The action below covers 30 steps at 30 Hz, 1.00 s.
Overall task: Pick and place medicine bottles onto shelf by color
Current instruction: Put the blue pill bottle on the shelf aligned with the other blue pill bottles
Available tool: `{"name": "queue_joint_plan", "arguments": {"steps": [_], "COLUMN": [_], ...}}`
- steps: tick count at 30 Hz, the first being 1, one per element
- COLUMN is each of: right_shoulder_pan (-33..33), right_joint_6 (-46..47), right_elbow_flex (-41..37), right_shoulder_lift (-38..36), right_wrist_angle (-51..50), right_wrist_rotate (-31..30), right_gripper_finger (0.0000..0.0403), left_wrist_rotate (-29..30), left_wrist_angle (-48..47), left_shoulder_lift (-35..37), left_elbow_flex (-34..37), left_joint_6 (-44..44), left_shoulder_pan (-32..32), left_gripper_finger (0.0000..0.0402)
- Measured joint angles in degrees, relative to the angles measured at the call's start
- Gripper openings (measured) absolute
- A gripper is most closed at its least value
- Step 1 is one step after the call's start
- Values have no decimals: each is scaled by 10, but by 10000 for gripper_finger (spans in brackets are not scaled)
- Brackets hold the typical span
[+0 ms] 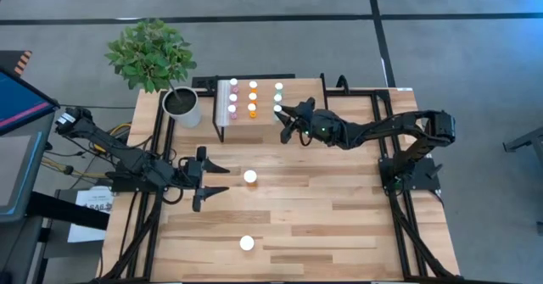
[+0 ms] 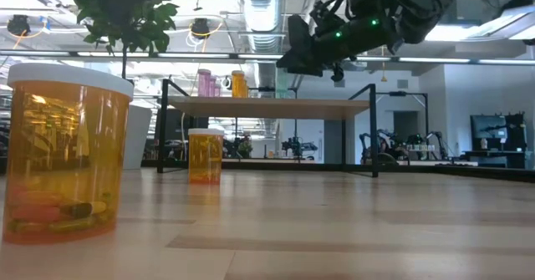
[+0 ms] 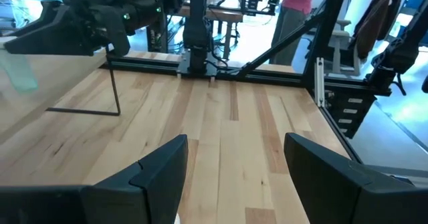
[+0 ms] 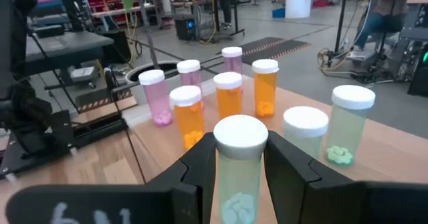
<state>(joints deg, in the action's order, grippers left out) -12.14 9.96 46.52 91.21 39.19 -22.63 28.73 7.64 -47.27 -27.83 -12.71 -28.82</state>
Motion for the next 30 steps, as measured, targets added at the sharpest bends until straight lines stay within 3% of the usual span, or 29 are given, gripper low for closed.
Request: {"name": "queue_joint_plan", "arguments": {"steps": [18, 30], "right_shoulder_pan": [-7, -7], "right_joint_6": [1, -16], "right_elbow_flex": [3, 3], "right_shoulder_lift": [63, 54], "right_wrist_angle": [56, 43], "right_wrist_rotate": [1, 2], "right_gripper_finger": [124, 124], "left_wrist_rotate": [1, 0], "left_wrist_angle": [-2, -4], "left_shoulder_lift": [0, 0], "left_elbow_flex": [0, 0], "left_joint_6": [0, -1], "left_shoulder_pan": [0, 0], "left_gripper_finger": [236, 236]}}
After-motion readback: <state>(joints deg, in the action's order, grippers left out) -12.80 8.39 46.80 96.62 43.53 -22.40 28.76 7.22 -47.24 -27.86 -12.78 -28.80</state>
